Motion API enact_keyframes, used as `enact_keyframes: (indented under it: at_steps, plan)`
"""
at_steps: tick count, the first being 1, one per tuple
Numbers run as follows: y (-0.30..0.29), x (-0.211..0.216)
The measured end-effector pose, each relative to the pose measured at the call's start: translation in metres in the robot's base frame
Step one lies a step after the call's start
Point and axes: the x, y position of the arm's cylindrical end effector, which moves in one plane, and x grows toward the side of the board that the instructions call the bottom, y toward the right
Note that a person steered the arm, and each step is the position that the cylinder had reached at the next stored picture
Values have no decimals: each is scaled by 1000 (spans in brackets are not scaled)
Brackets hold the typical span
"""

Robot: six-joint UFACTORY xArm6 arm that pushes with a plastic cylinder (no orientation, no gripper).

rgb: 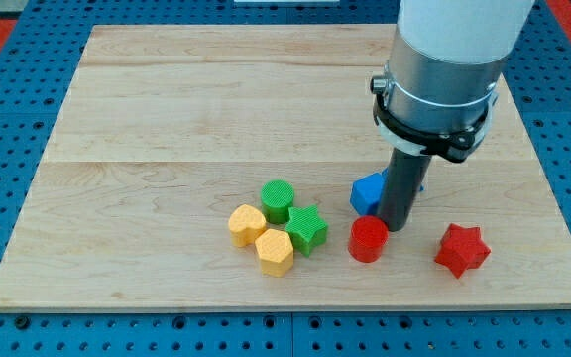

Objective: Move the blue cube to the center of the board

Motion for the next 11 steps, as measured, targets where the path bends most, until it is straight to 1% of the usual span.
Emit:
enact_keyframes:
  at_steps: [1, 3, 5, 6, 7, 8, 9, 10, 11]
  plan:
    - [-25, -31]
    - [-98, -118]
    - [-111, -209]
    - [-116, -235]
    - [-116, -235]
    - [-101, -229]
    - [-18, -233]
    - [7, -176]
    - [-77, -151]
